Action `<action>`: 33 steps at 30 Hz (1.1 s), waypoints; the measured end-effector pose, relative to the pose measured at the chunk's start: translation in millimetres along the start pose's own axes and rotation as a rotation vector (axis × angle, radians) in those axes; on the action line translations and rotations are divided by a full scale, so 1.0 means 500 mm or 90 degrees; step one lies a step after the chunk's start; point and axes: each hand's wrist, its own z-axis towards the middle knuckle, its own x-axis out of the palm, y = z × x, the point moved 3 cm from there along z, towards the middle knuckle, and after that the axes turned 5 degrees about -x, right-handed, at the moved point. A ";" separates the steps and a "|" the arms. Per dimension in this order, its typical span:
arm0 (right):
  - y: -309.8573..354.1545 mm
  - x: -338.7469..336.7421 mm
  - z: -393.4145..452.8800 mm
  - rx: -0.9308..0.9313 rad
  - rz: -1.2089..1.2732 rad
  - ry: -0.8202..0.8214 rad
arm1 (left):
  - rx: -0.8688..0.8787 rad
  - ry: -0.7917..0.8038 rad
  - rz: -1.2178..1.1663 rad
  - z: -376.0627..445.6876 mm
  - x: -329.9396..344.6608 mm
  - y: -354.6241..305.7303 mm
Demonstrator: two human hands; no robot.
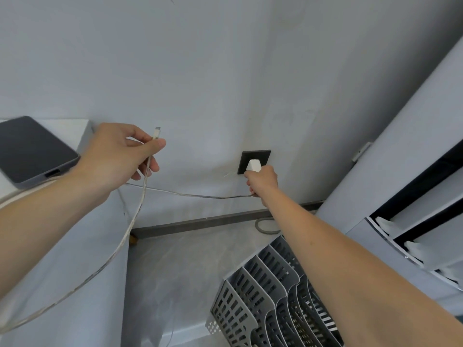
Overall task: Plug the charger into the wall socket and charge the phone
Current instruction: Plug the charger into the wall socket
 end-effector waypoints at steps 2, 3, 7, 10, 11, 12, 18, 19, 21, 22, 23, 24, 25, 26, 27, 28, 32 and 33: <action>-0.003 -0.005 0.005 0.005 0.003 -0.007 | 0.003 0.003 0.000 0.001 0.001 0.000; -0.003 -0.008 0.007 0.004 0.000 -0.008 | 0.003 0.004 -0.003 0.002 0.001 0.000; 0.002 -0.015 0.010 -0.005 -0.019 0.010 | 0.007 0.006 -0.004 0.005 0.001 0.003; 0.007 -0.016 0.008 -0.015 -0.031 0.017 | 0.007 0.005 0.002 0.007 0.002 0.007; 0.008 -0.015 0.009 -0.018 -0.032 0.020 | 0.007 0.005 0.004 0.008 0.002 0.008; 0.010 -0.014 0.010 -0.019 -0.031 0.020 | 0.007 0.005 0.005 0.009 0.002 0.008; 0.014 -0.002 0.026 -0.003 -0.021 -0.001 | 0.003 0.006 -0.001 0.009 0.002 0.007; 0.015 -0.001 0.029 -0.001 -0.017 -0.004 | 0.002 0.007 -0.003 0.008 0.004 0.007; 0.019 0.000 0.034 -0.001 -0.017 -0.010 | 0.000 0.008 -0.004 0.006 0.005 0.006; 0.022 0.000 0.035 0.000 -0.020 -0.013 | 0.001 0.007 -0.002 0.006 0.006 0.006; 0.024 0.000 0.035 0.002 -0.025 -0.016 | 0.003 0.006 0.000 0.006 0.006 0.006; 0.025 0.000 0.035 0.002 -0.030 -0.016 | 0.005 0.005 0.000 0.005 0.006 0.005; 0.027 0.000 0.033 0.003 -0.035 -0.016 | 0.006 0.005 -0.001 0.006 0.005 0.005; 0.029 -0.001 0.032 0.004 -0.039 -0.016 | 0.006 0.005 -0.001 0.005 0.005 0.004; 0.031 -0.002 0.032 0.004 -0.043 -0.016 | 0.006 0.005 0.000 0.005 0.006 0.003; 0.033 -0.002 0.032 0.004 -0.044 -0.017 | 0.005 0.006 0.000 0.004 0.006 0.002; 0.043 0.001 0.034 -0.003 -0.058 -0.023 | 0.004 0.004 -0.007 0.001 0.006 -0.001; 0.043 0.002 0.037 -0.005 -0.059 -0.026 | 0.006 0.006 -0.009 0.001 0.006 -0.002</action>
